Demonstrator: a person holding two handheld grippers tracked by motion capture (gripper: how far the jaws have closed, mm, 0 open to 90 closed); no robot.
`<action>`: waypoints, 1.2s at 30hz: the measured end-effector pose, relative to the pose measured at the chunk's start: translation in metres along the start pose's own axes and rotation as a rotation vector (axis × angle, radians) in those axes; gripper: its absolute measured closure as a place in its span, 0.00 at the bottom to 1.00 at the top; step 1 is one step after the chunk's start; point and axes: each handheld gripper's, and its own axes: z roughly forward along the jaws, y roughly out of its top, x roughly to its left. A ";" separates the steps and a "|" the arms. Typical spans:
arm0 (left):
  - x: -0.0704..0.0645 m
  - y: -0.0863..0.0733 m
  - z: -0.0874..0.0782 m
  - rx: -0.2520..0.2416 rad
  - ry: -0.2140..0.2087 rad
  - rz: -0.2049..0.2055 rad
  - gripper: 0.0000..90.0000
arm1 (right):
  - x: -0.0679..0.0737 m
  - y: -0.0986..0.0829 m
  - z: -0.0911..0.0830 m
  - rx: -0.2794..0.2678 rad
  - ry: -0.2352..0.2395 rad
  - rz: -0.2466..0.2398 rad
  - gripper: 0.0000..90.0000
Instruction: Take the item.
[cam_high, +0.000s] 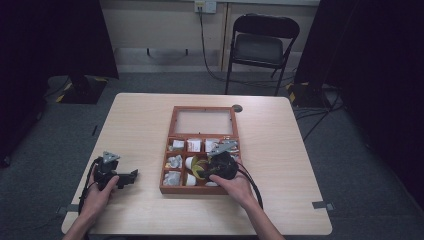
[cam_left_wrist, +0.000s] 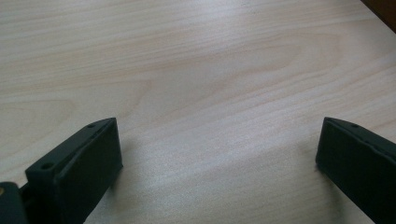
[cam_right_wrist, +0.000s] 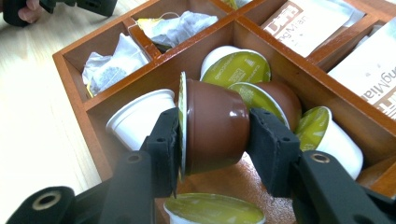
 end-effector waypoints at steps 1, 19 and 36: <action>0.000 0.000 0.000 0.001 -0.001 0.001 0.00 | 0.000 0.000 0.000 -0.002 -0.001 0.001 0.62; 0.000 0.000 0.000 0.001 0.000 0.001 0.00 | -0.002 0.004 -0.016 -0.057 -0.030 0.009 0.62; 0.000 0.000 0.000 0.001 -0.001 0.001 0.00 | -0.006 0.001 -0.032 -0.105 -0.071 0.021 0.62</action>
